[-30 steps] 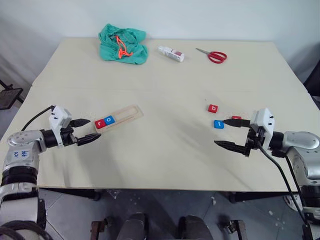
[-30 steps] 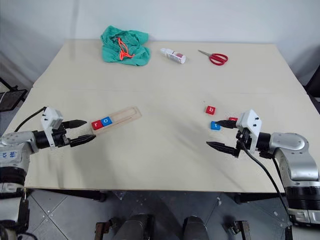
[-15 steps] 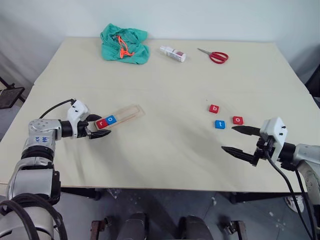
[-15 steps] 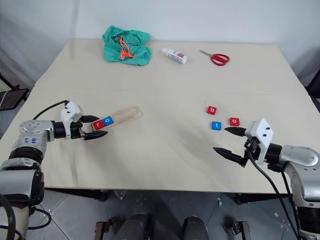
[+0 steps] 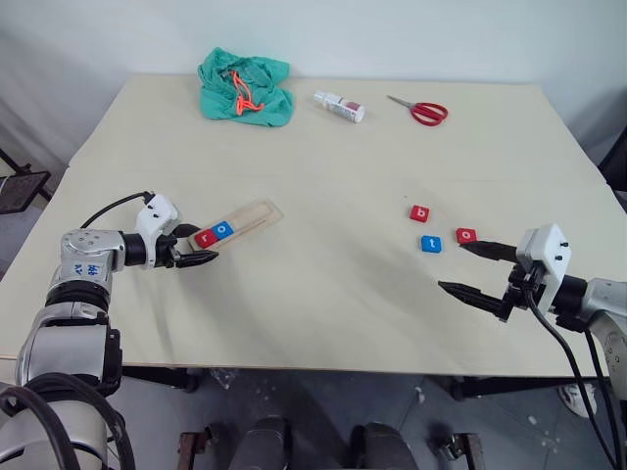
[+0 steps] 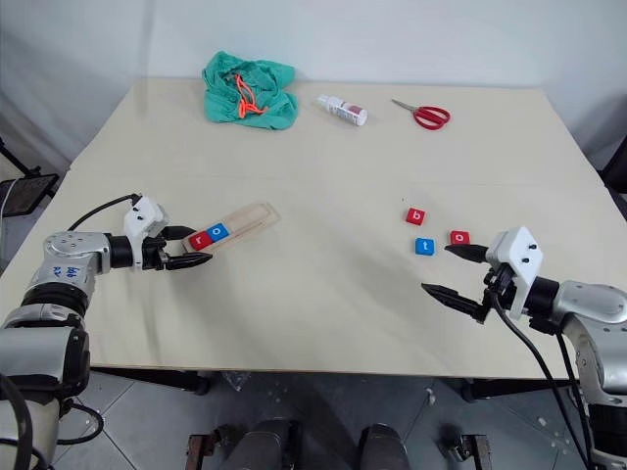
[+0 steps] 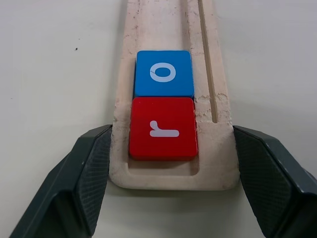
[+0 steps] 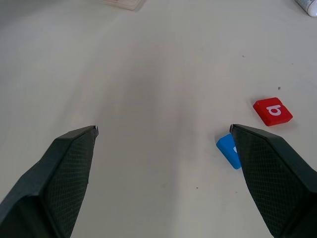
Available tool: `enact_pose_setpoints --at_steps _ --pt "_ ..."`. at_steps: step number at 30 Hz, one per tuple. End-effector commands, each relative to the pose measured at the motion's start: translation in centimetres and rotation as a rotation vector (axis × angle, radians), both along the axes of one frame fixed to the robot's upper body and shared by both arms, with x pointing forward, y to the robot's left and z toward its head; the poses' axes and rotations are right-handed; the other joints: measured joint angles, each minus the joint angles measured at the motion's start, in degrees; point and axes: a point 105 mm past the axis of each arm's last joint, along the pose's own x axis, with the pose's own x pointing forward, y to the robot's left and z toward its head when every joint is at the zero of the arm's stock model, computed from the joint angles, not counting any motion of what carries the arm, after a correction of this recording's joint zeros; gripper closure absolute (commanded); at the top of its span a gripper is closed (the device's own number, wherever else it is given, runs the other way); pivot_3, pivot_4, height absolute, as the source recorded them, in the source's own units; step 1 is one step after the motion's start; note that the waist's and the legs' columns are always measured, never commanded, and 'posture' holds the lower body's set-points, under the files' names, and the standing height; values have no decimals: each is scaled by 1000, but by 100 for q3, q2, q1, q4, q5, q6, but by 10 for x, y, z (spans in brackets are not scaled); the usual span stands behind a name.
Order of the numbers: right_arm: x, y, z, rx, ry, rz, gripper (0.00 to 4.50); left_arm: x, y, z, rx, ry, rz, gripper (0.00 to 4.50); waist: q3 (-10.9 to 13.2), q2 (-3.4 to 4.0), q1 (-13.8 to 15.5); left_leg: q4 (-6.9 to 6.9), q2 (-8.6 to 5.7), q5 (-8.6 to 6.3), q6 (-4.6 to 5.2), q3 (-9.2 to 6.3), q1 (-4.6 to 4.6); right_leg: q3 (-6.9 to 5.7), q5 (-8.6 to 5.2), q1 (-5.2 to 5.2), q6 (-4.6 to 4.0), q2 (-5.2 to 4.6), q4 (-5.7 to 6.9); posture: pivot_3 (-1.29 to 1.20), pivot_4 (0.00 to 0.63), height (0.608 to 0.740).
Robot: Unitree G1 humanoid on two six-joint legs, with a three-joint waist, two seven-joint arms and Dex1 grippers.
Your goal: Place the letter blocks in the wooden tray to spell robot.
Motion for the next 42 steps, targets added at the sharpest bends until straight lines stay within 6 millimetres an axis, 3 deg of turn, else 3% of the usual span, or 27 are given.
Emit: enact_pose_setpoints --at_steps 1,9,14,21,27,34,42 --pt "2 -2 16 -17 -55 5 0 -8 0 -19 15 73 -19 1115 0 0 -2 0 0 0 0 0 0 0 0 0 0 0 2 0 150 740" --pt "7 1 18 -14 -60 27 0 -19 -35 -3 -35 16 -277 1115 0 0 20 1 -6 0 0 -1 -7 -2 0 -1 0 -3 3 0 150 740" --pt "3 0 12 -47 -24 73 0 -34 -85 -1 -40 -7 -510 1115 0 0 41 5 -7 0 1 -3 -15 -3 0 0 0 -3 -1 0 150 740" --pt "3 -1 13 -39 -34 60 0 -47 -132 -9 -25 46 -578 1115 1 -1 35 7 -3 0 1 -3 -19 -1 0 0 0 0 -9 0 150 740" --pt "-20 -5 -4 -75 46 94 0 -57 -171 -8 -21 10 -641 1115 1 -1 146 9 -6 0 3 -2 -21 1 0 3 0 -1 -16 0 150 740" --pt "-31 -8 -11 -73 77 101 0 -60 -187 -9 -2 3 -650 1115 1 -2 127 25 -2 0 7 -1 -29 2 0 7 0 4 -19 0 150 740" --pt "-29 -8 -10 -63 70 80 0 -65 -185 -19 98 -9 -705 1115 1 -1 143 26 -1 0 7 -2 -27 4 0 9 0 4 -21 0 150 740"
